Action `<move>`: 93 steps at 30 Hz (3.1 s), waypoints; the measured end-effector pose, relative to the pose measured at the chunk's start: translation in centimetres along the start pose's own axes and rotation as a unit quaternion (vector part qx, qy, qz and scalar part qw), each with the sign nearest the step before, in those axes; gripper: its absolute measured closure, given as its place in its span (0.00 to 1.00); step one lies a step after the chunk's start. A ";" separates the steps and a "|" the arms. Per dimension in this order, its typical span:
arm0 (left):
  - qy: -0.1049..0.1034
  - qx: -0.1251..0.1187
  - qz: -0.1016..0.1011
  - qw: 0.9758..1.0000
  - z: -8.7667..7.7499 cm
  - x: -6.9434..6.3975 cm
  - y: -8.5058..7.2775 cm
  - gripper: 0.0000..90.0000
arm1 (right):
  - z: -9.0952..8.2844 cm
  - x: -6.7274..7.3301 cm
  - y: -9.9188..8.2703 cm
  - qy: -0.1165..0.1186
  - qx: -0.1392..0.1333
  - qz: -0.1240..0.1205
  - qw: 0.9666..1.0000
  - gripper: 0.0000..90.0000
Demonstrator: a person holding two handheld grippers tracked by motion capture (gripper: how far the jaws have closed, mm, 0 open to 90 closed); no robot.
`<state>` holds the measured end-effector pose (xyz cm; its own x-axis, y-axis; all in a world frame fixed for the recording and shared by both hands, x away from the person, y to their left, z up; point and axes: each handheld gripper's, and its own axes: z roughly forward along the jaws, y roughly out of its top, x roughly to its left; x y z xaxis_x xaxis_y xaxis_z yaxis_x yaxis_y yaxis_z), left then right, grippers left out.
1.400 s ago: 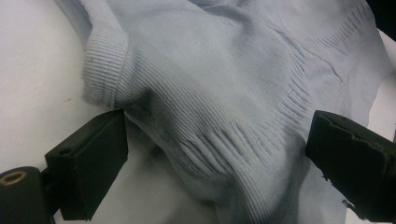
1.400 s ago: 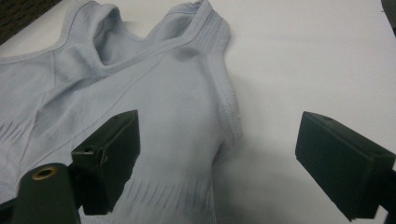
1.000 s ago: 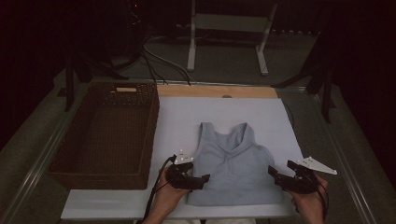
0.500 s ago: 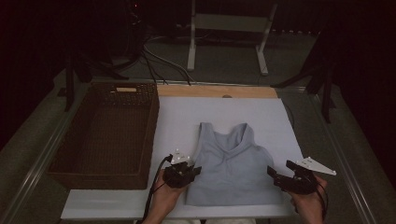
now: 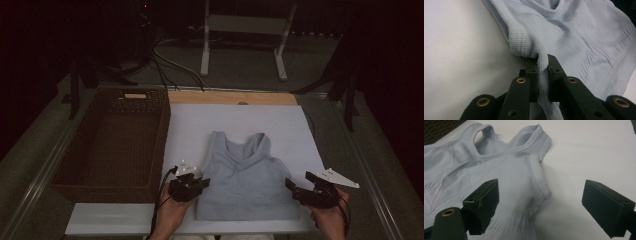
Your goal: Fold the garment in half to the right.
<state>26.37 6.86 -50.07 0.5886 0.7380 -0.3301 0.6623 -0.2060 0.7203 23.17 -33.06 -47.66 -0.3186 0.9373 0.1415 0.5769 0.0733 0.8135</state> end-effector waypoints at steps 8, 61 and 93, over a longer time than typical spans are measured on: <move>0.007 0.002 0.000 1.000 -0.5 0.1 0.0 0.94 | -0.1 0.1 0.0 0.003 -0.003 -0.002 1.000 0.16; 0.027 0.021 0.004 0.999 -2.8 -0.3 1.5 0.94 | 0.1 0.2 0.0 0.006 -0.005 -0.005 1.000 0.16; -0.027 -0.004 0.001 1.000 -1.5 -2.5 3.3 0.94 | 0.1 0.2 0.0 0.006 -0.007 -0.005 1.000 0.16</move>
<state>26.39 5.28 -45.91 0.6148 0.7011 -0.3613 0.6577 -0.2029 0.7254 23.13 -32.82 -47.71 -0.3337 0.9321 0.1410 0.5640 0.0775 0.8221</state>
